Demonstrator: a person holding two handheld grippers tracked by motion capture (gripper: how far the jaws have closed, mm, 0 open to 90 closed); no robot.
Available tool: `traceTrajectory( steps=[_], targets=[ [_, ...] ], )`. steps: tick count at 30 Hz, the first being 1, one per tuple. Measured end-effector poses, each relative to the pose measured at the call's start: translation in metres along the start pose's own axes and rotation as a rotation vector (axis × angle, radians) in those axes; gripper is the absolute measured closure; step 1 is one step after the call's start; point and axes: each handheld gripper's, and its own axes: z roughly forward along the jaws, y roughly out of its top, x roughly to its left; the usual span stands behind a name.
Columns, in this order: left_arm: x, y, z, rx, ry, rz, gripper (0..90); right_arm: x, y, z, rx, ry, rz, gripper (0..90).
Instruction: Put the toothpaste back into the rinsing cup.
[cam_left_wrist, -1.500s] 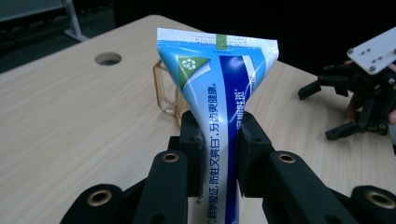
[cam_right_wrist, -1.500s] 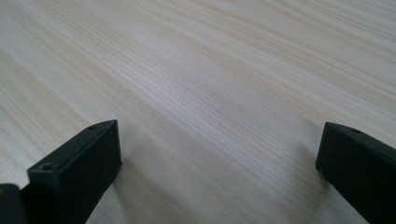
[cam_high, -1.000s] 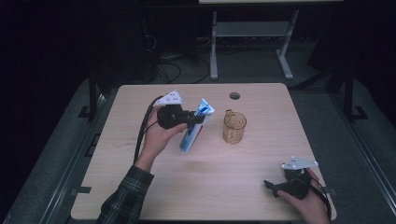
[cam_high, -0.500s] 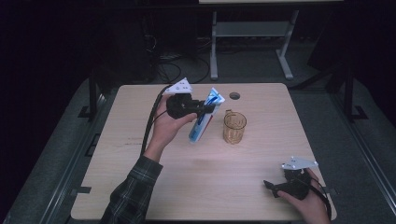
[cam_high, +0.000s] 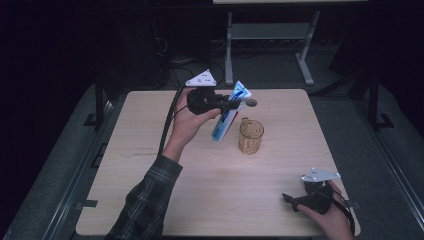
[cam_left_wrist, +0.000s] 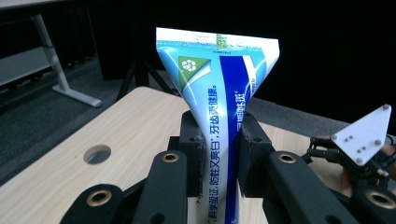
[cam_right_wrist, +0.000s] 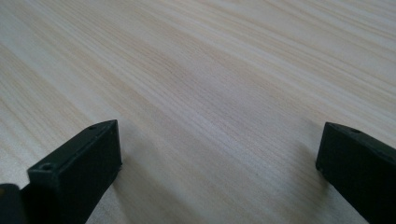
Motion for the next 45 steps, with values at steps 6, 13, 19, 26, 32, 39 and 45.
traceTrajectory(
  steps=[6, 13, 19, 26, 32, 39, 45],
  targets=[
    [0.001, 0.01, 0.006, -0.024, -0.006, 0.006, 74.9, 0.0, 0.0, 0.0, 0.0, 0.001, 0.0, 0.0],
    [0.004, 0.017, 0.014, -0.044, -0.015, 0.009, 74.9, 0.0, 0.0, 0.0, 0.0, 0.001, -0.001, 0.0],
    [0.009, 0.02, 0.025, -0.047, -0.019, 0.011, 74.8, 0.0, 0.0, 0.0, 0.0, 0.002, -0.003, 0.0],
    [0.011, 0.028, 0.038, -0.035, -0.028, 0.022, 74.8, 0.0, 0.0, 0.0, -0.003, 0.0, -0.005, 0.0],
    [0.009, 0.036, 0.051, -0.047, -0.044, 0.026, 74.7, 0.0, 0.0, 0.0, -0.003, 0.003, -0.007, 0.0],
    [0.006, 0.038, 0.065, -0.058, -0.06, 0.024, 74.7, 0.0, 0.0, 0.0, -0.003, 0.003, -0.007, 0.0],
    [0.007, 0.033, 0.077, -0.052, -0.072, 0.022, 74.6, 0.0, 0.0, 0.0, -0.001, 0.006, -0.008, 0.0]
  ],
)
